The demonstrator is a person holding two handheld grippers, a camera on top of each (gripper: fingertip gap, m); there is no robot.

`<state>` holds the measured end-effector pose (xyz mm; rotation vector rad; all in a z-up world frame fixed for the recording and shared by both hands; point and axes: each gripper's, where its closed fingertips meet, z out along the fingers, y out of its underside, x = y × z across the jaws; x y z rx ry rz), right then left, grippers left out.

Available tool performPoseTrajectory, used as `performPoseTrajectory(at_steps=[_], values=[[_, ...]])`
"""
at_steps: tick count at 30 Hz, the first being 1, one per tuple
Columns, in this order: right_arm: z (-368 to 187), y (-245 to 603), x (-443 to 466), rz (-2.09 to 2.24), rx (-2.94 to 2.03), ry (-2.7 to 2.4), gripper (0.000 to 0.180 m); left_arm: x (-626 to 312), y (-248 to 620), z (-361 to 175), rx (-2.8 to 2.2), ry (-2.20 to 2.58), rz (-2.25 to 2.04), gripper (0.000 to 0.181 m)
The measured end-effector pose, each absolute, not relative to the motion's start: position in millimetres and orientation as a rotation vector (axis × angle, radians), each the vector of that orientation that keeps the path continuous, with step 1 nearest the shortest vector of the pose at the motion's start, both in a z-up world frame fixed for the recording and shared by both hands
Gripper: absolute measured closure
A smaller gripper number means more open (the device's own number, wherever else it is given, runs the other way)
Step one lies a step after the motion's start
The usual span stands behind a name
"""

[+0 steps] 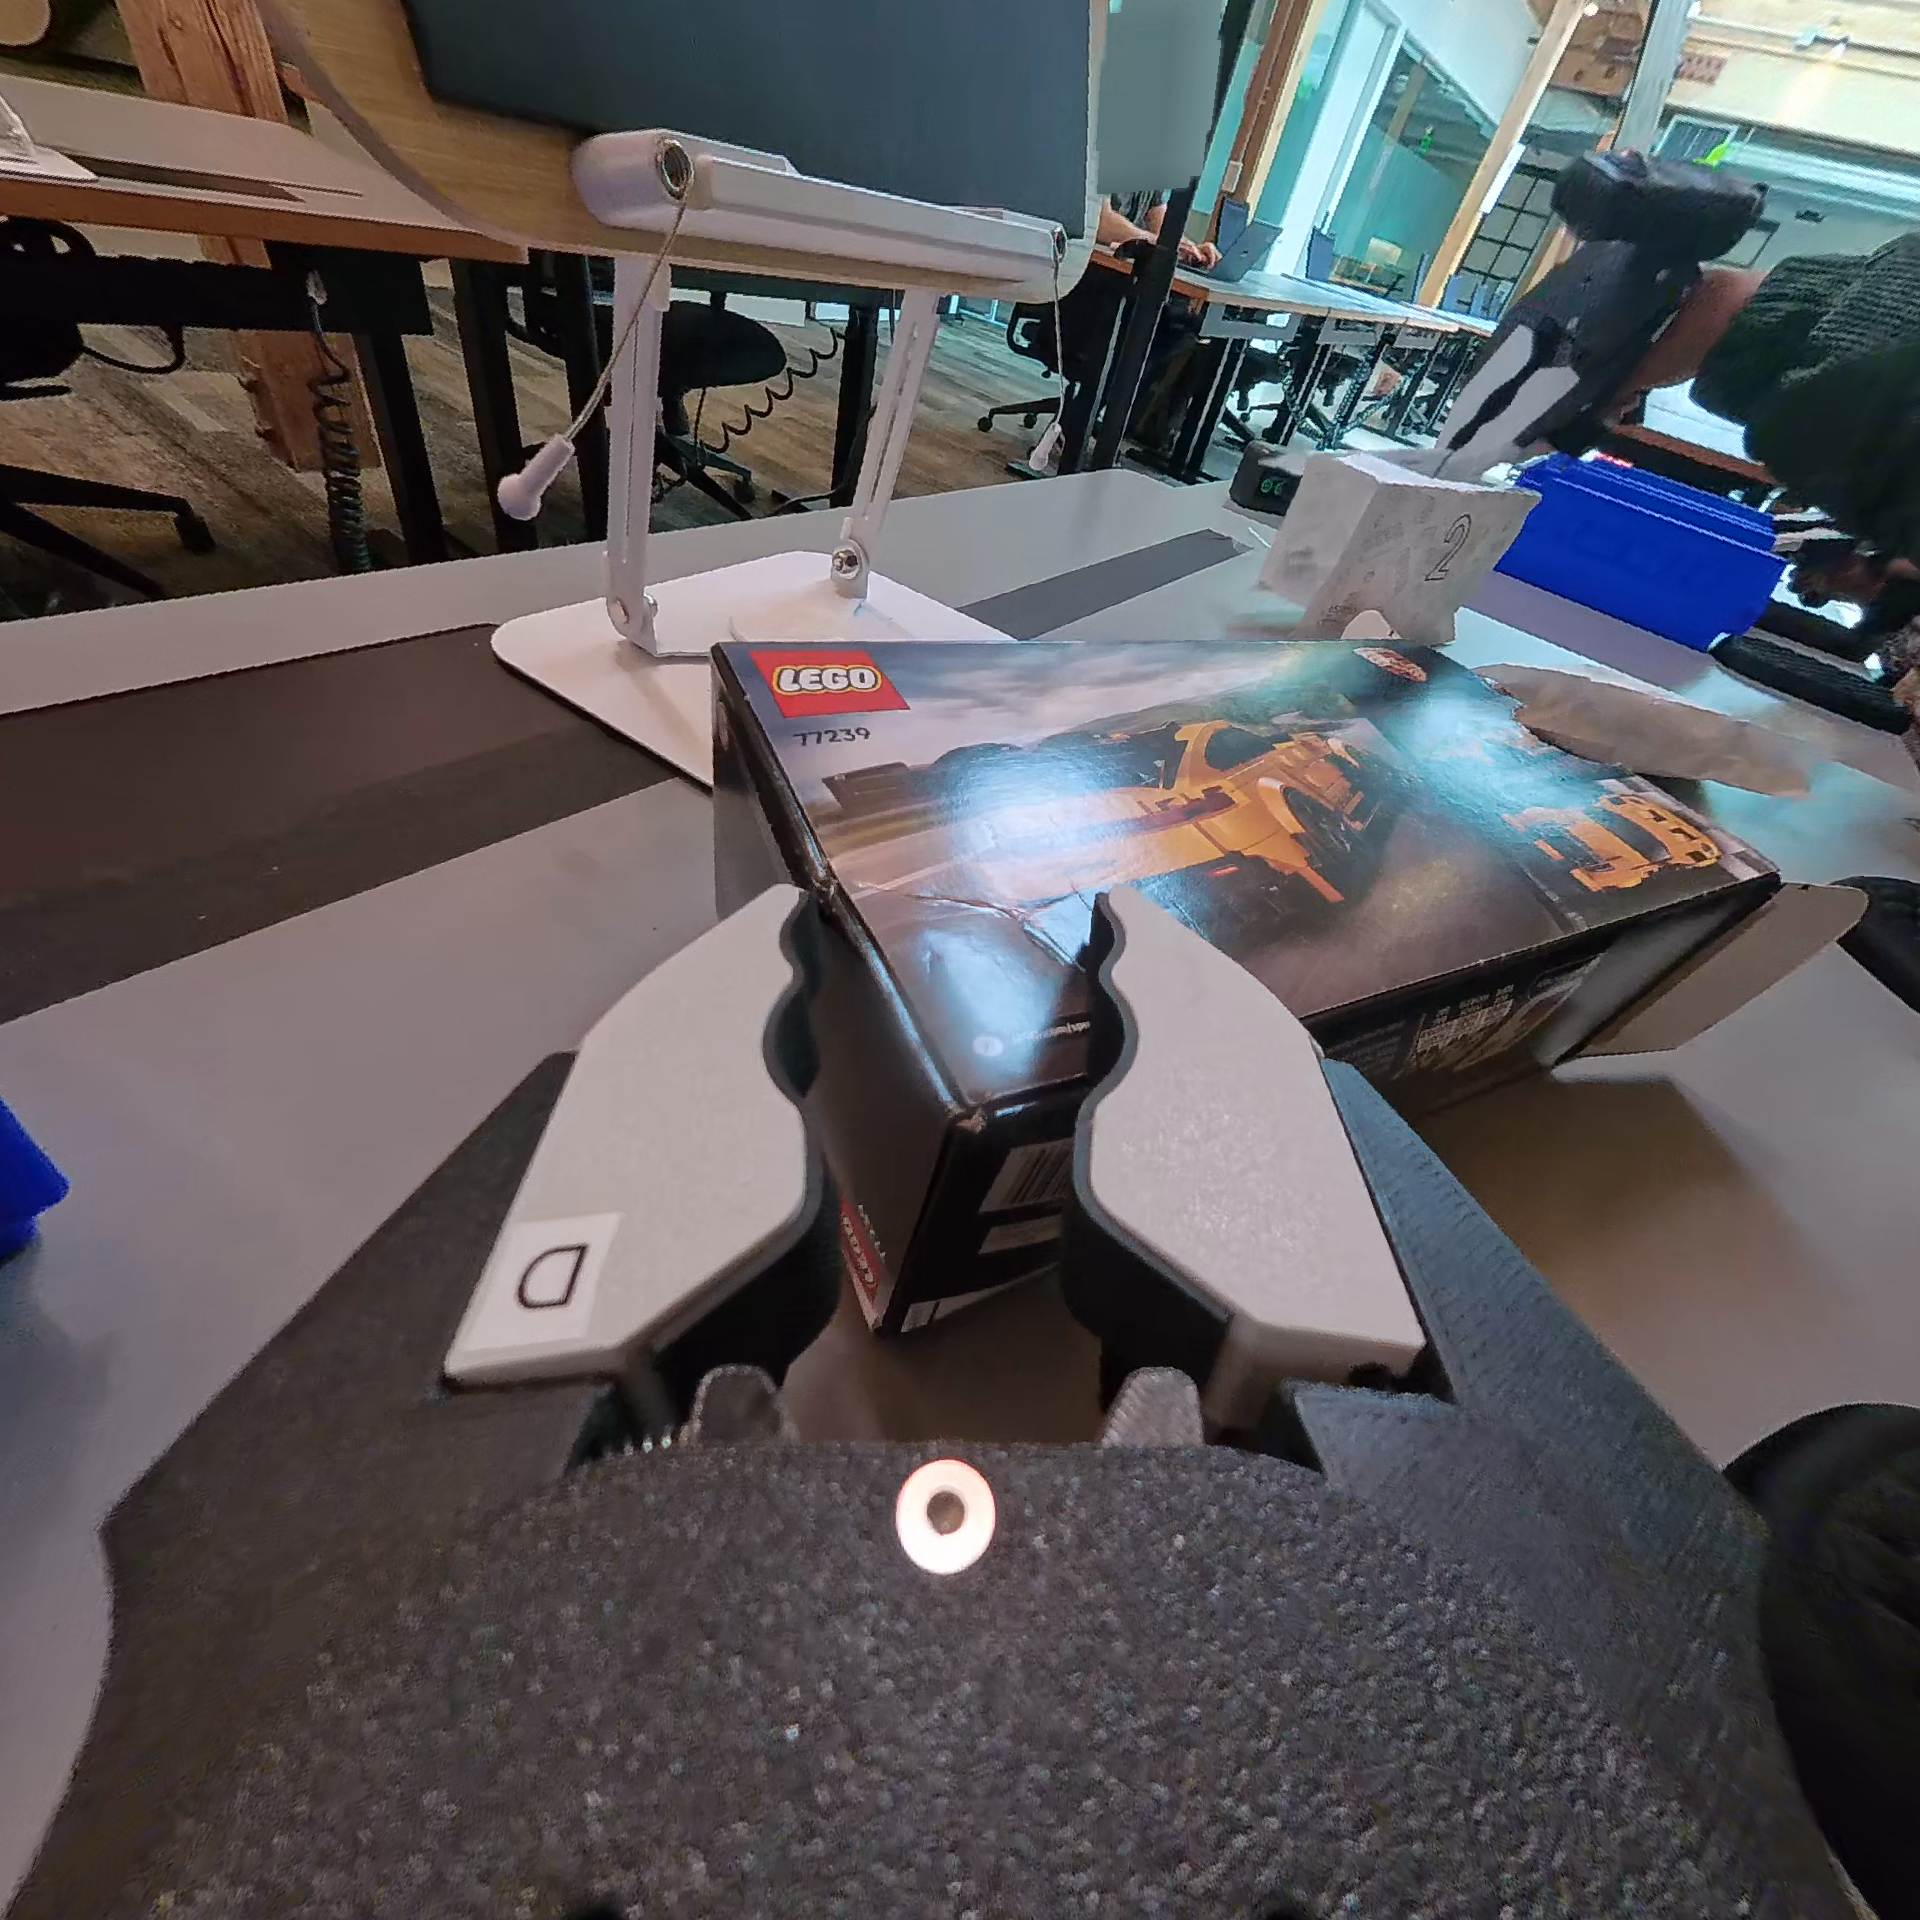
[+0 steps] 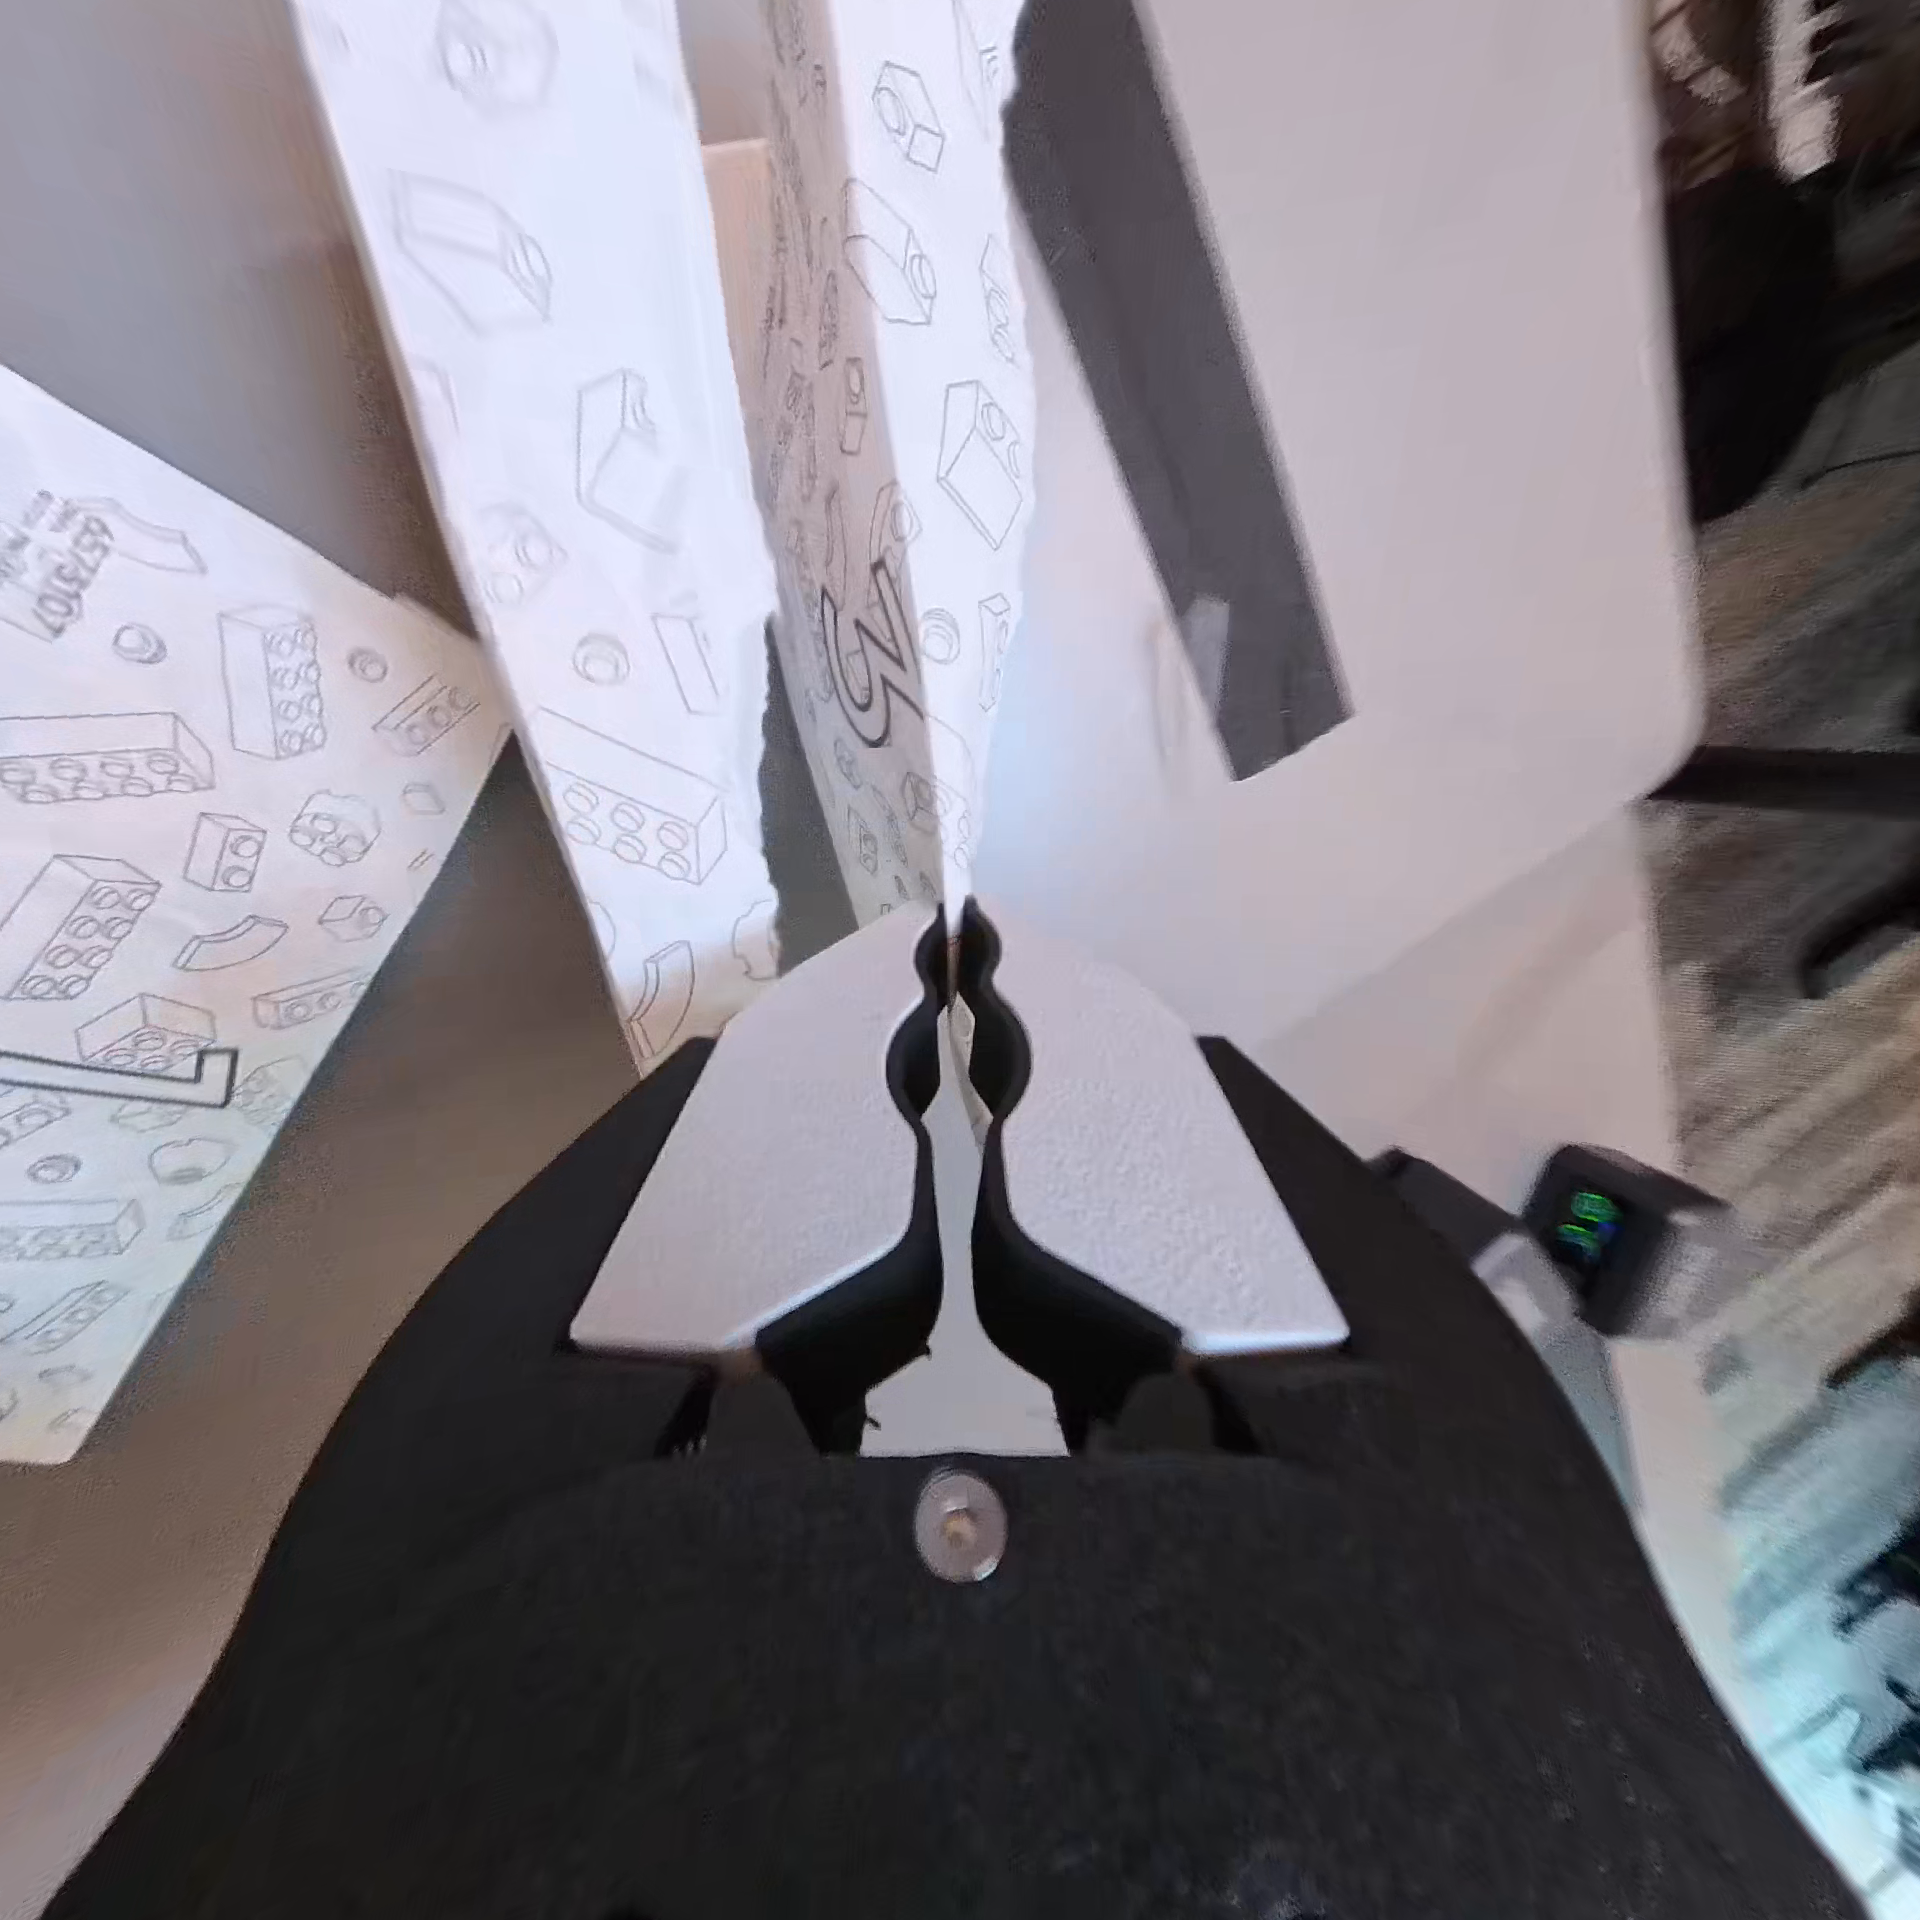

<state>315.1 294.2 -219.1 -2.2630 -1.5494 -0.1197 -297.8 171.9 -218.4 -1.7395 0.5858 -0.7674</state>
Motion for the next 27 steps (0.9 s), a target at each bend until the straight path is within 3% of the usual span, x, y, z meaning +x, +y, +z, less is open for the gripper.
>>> performPoseTrajectory(at_steps=[5, 10, 19, 27], values=[[-137.9, 297.7, 295.5, -0.322, -2.013, -1.450, 0.180, -299.2, 170.8, -217.2, -1.734, 0.597, -0.764, 0.144], [-81.9, 254.4, 246.3, -0.234, -1.938, -1.416, 0.180, -298.3, 169.1, -216.7, -1.734, 0.622, -0.744, 0.147], [-150.4, 114.3, 137.3, 0.526, -2.164, -1.584, 0.179, -287.4, 153.8, -214.3, -1.714, 0.773, -0.767, 0.151], [-205.4, 64.6, 92.7, 1.115, -2.382, -1.513, 0.179, -284.5, 129.5, -216.2, -1.669, 0.989, -0.879, 0.148]])
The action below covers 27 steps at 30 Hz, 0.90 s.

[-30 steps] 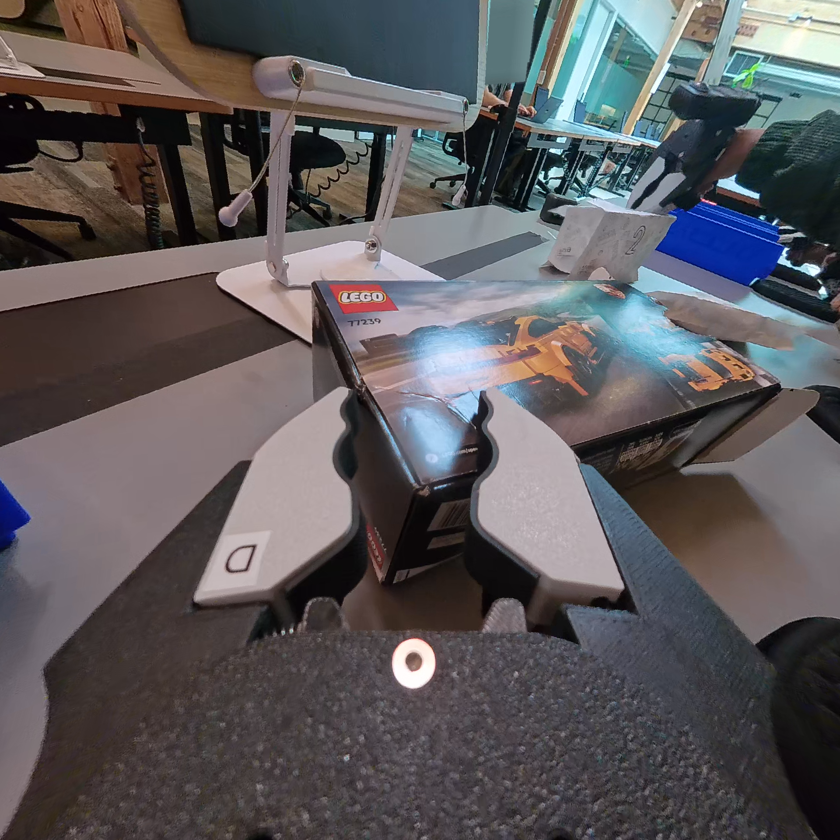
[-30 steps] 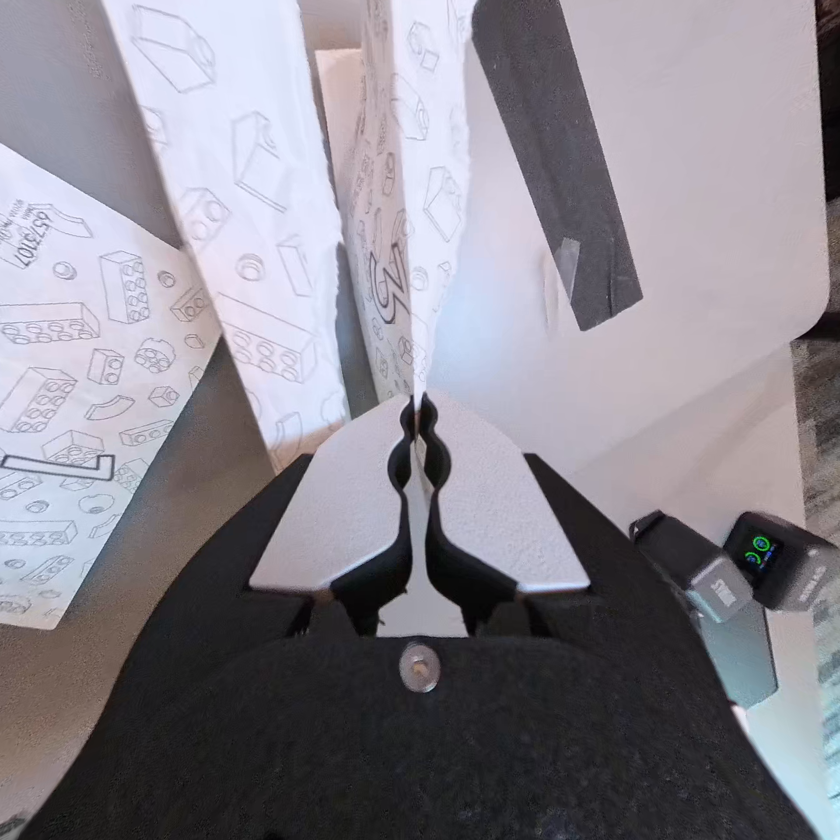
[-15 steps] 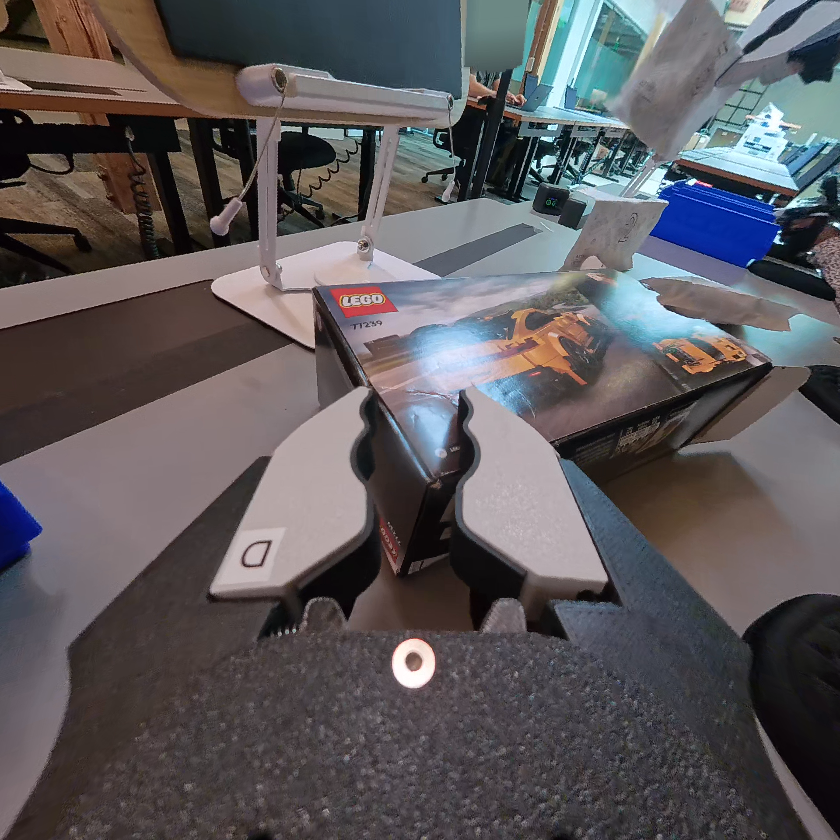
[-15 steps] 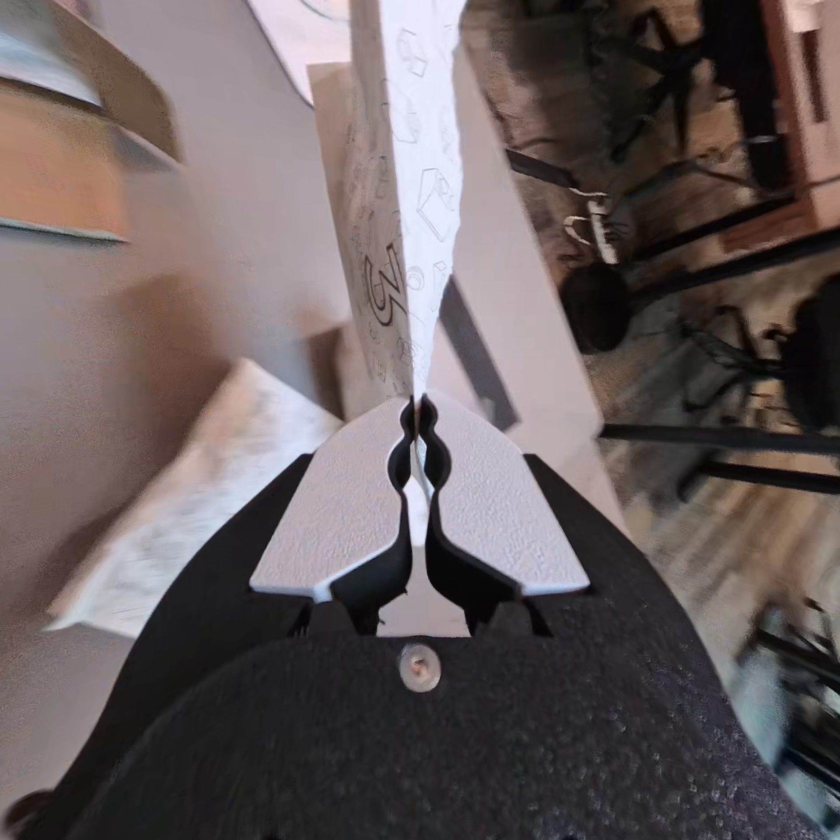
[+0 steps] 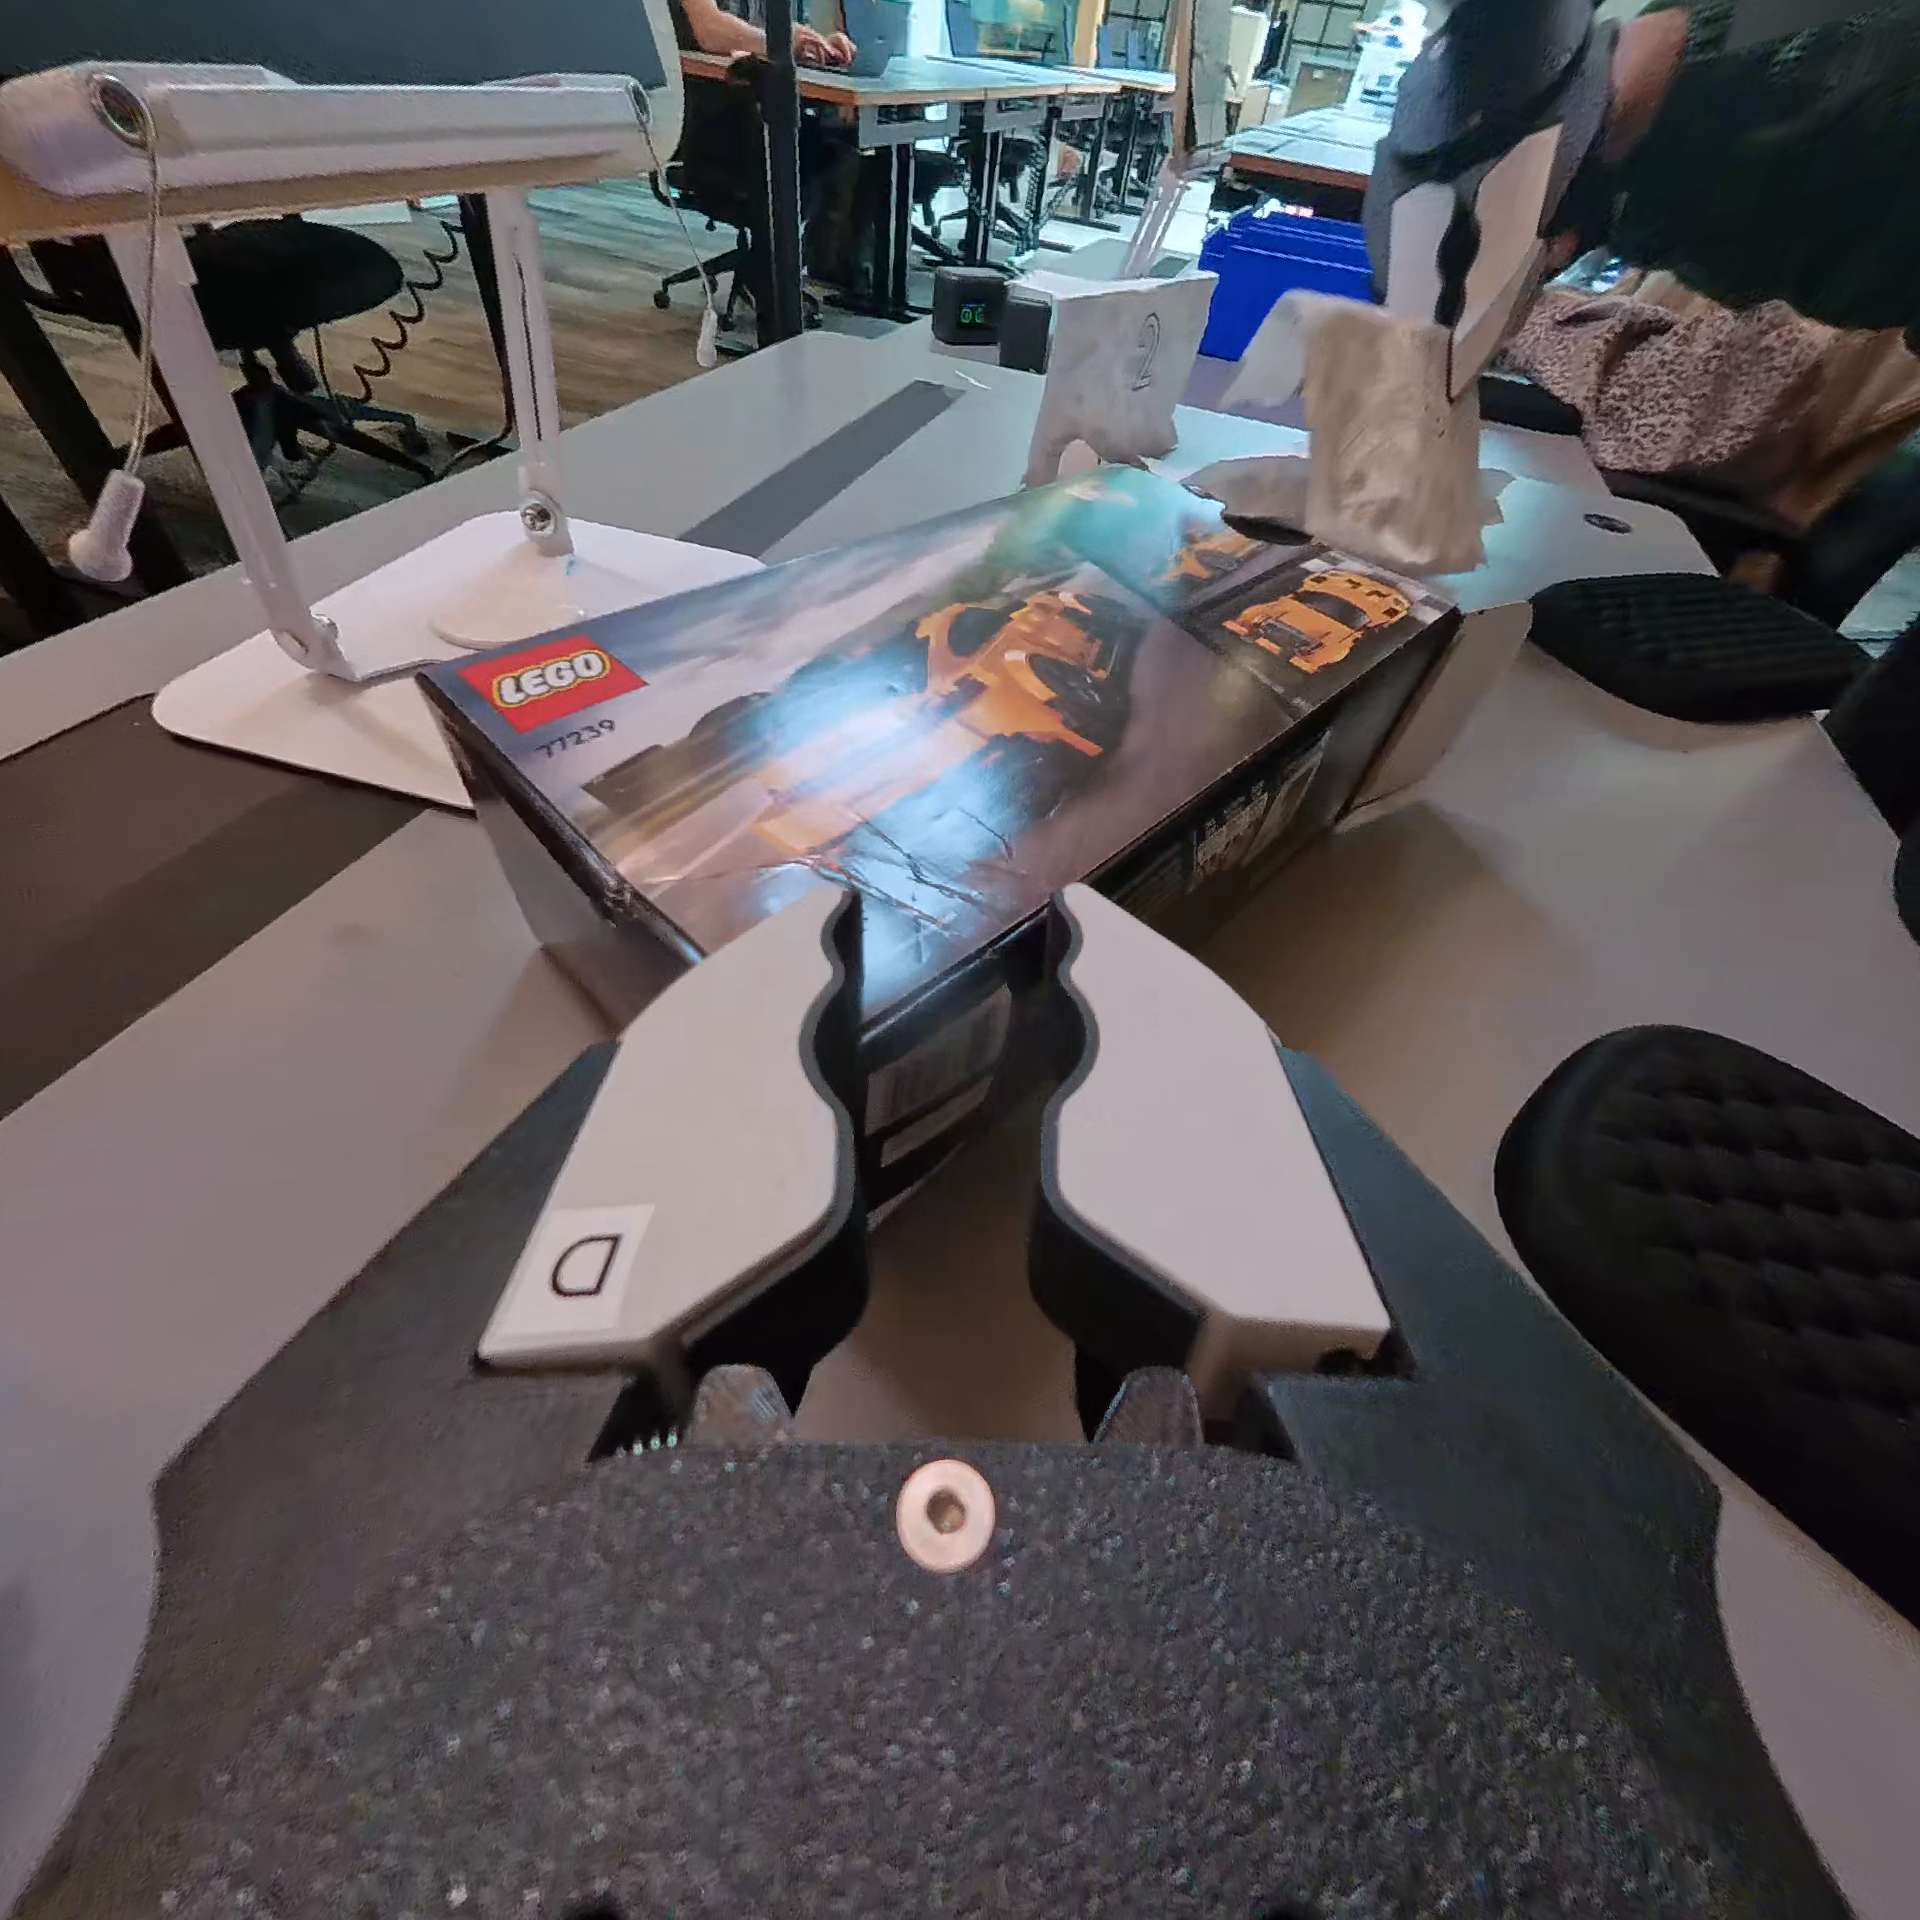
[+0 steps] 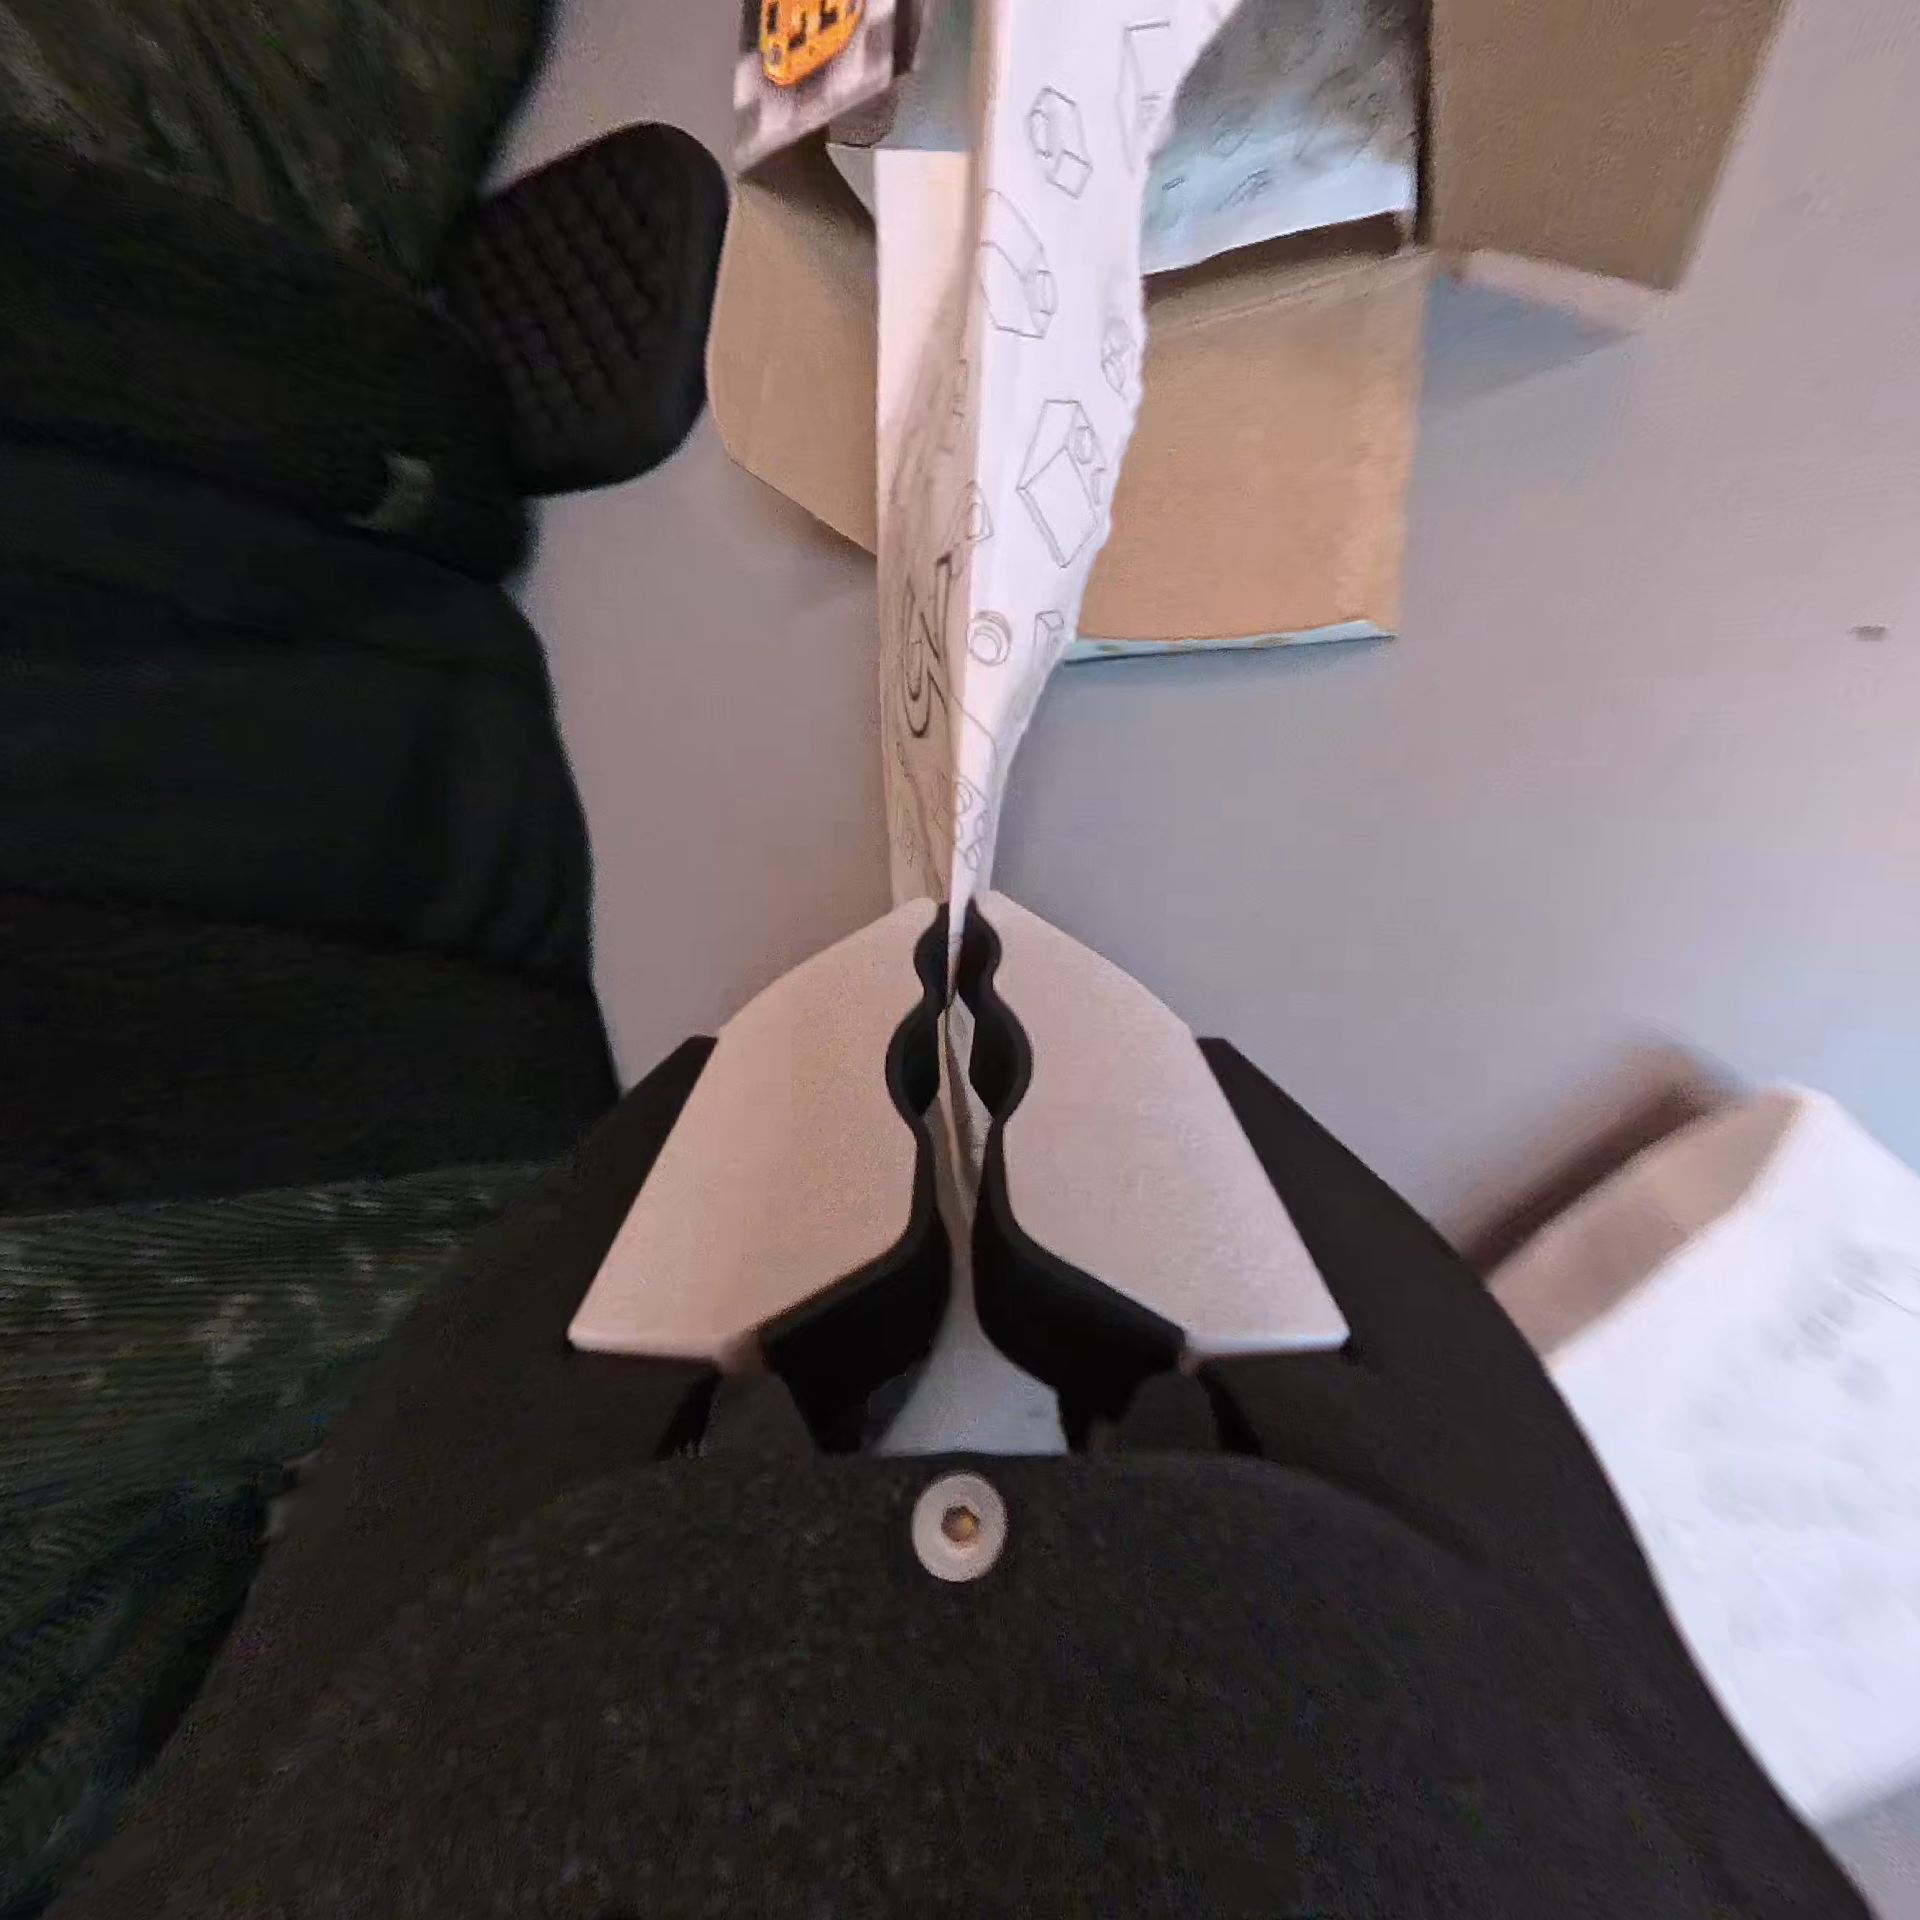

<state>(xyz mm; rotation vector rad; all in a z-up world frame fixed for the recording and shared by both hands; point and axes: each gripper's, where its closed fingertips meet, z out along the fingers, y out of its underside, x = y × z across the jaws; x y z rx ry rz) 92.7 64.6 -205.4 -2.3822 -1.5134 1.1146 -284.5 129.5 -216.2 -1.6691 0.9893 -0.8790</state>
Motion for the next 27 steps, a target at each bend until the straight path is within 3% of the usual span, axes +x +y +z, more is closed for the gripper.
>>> performPoseTrajectory(at_steps=[6, 14, 19, 27], values=[[-231.2, 55.8, 54.1, 1.448, -2.396, -1.459, 0.179, -286.2, 128.3, -216.1, -1.660, 0.991, -0.883, 0.147], [-205.0, 22.7, 26.8, 1.903, -2.060, -1.683, 0.179, -292.9, 133.0, -216.4, -1.665, 0.950, -0.855, 0.146], [-211.6, 28.8, 13.2, 2.085, -2.090, -1.554, 0.179, -297.5, 135.9, -216.0, -1.662, 0.920, -0.861, 0.145], [-258.4, 74.9, -15.7, 1.898, -2.317, -1.224, 0.173, -295.7, 133.8, -215.8, -1.658, 0.922, -0.872, 0.145]])
